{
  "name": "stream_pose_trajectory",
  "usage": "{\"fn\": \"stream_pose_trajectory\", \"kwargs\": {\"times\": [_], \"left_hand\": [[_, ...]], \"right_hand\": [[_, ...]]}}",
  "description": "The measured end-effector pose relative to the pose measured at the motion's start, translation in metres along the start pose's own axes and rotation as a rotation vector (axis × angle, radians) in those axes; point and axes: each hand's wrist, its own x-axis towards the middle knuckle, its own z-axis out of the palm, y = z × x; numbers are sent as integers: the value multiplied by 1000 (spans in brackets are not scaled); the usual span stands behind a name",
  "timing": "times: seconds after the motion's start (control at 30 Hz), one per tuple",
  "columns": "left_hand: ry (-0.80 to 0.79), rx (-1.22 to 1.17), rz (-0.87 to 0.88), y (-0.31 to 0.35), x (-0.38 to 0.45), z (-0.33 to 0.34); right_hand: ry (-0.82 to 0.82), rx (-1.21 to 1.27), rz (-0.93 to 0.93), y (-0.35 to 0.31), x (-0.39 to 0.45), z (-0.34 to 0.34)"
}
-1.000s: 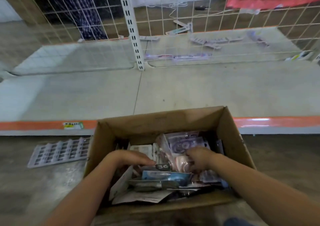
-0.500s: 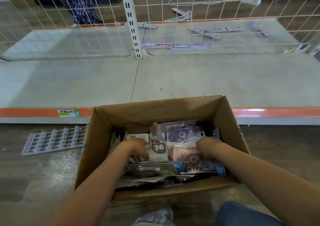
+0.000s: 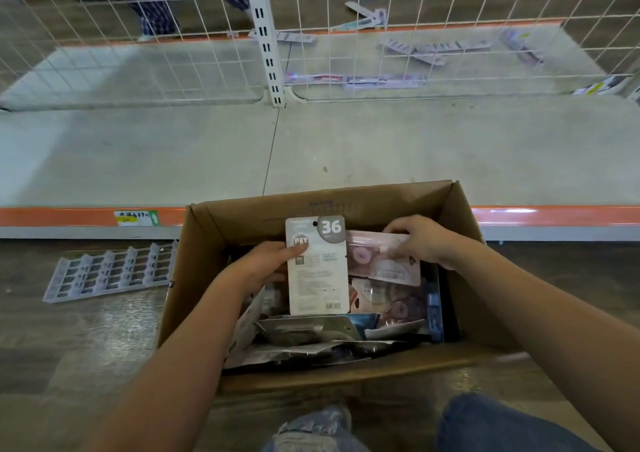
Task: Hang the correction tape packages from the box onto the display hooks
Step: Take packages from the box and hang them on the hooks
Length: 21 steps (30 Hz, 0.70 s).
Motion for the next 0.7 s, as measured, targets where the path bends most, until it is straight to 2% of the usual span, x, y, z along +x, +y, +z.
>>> {"fn": "stream_pose_trajectory", "kwargs": {"times": [0.07,0.13,0.23,0.3,0.37,0.5,0.7], "left_hand": [[-45,43,-34,-3,1,9],[-103,93,-79,-7,1,19],[-199,170,-107,-12,4,26],[-224,200,-115,-13,5,27],[-198,182,-115,-13,6,25],[-168,86,-104,-15,3,12],[-232,-98,-95,-14,-8,6]], "right_hand": [[-103,29,71,-1,1,1],[-128,114,156,2,2,7],[-195,507,333,10,5,20],[-252,682,371,14,6,28],[-238,671,365,16,8,38],[-106,544,392,10,10,38],[-49,1051,345,12,5,26]]}}
